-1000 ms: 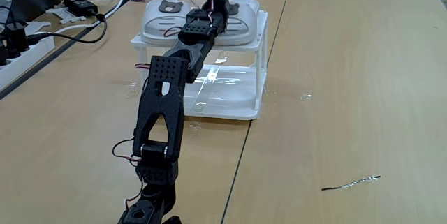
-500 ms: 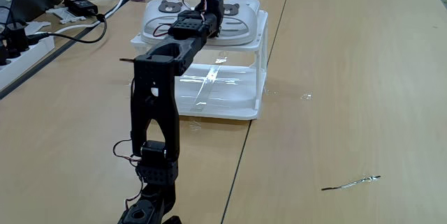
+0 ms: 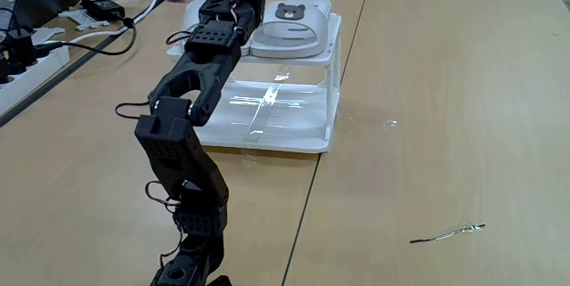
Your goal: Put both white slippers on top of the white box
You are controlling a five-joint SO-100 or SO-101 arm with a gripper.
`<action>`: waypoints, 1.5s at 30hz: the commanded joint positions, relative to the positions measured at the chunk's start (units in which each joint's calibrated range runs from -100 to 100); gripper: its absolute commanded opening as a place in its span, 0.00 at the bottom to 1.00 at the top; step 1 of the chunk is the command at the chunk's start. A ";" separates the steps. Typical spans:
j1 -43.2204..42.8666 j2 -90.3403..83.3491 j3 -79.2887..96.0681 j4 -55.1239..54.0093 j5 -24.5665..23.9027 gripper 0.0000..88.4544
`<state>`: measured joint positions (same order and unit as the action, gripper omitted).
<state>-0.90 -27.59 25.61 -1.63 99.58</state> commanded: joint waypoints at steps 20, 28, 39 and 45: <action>-0.17 -45.99 74.39 -97.85 0.42 0.01; -0.17 -69.22 74.30 -97.85 0.42 0.01; -0.09 -71.32 74.12 -97.85 0.42 0.01; -0.09 -71.32 74.12 -97.85 0.42 0.01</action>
<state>-0.52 -98.93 99.19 -99.66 99.58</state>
